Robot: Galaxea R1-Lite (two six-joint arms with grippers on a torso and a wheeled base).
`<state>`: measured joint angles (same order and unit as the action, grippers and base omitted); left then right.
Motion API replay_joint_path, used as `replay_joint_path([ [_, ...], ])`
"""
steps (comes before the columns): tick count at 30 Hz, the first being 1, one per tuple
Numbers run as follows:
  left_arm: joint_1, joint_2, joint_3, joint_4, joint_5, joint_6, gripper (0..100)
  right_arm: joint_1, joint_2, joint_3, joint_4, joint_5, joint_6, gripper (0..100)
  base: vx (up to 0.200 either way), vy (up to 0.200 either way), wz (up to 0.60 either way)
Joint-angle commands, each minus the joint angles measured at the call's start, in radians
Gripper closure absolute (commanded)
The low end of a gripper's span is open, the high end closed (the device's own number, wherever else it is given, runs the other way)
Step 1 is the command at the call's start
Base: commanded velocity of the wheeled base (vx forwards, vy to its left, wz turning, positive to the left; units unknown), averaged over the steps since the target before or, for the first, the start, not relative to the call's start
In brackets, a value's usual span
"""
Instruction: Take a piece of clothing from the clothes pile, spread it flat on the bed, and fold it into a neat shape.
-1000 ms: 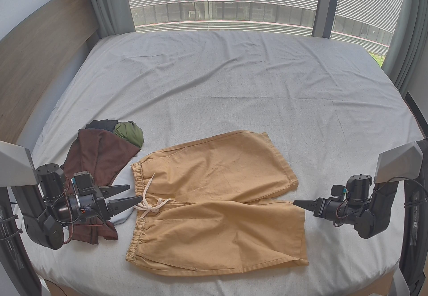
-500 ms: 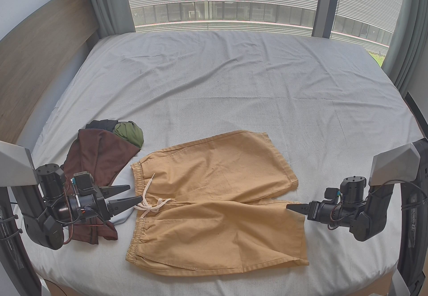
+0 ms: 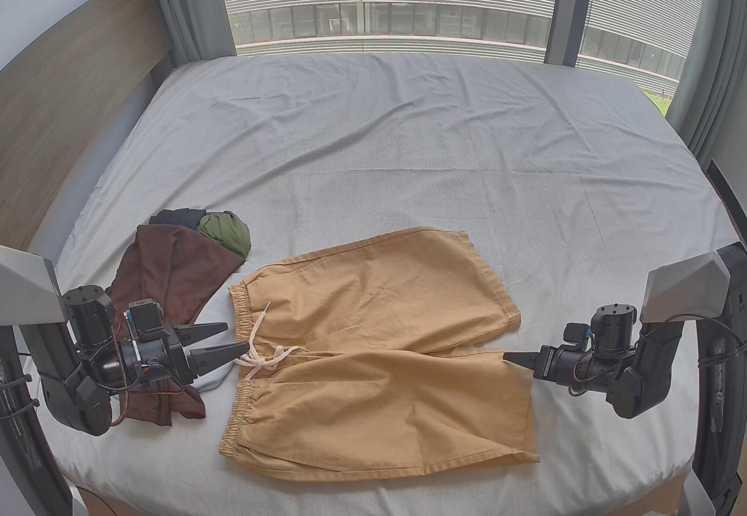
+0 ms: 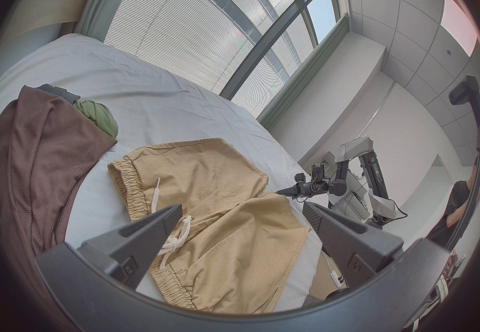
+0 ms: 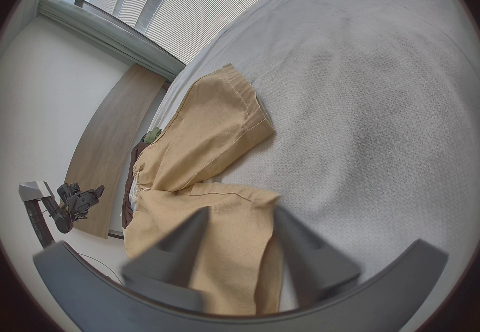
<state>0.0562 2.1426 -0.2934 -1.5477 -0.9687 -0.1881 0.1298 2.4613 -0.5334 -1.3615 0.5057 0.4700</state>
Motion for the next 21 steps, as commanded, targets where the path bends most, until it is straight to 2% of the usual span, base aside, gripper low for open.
replay_joint_path([
  [1,0.001,0.000,0.002,0.000,0.001,0.001,0,0.001,0.004,-0.002,-0.002,0.000,-0.001,100,0.000,0.000,0.00],
  [13,0.001,0.002,0.000,0.000,-0.001,0.001,0,-0.007,-0.012,-0.002,-0.033,0.000,-0.001,100,0.000,0.000,0.00],
  [21,0.001,0.002,-0.001,0.000,-0.001,0.001,0,-0.048,-0.036,-0.060,-0.024,0.000,-0.001,100,0.000,0.000,0.00],
])
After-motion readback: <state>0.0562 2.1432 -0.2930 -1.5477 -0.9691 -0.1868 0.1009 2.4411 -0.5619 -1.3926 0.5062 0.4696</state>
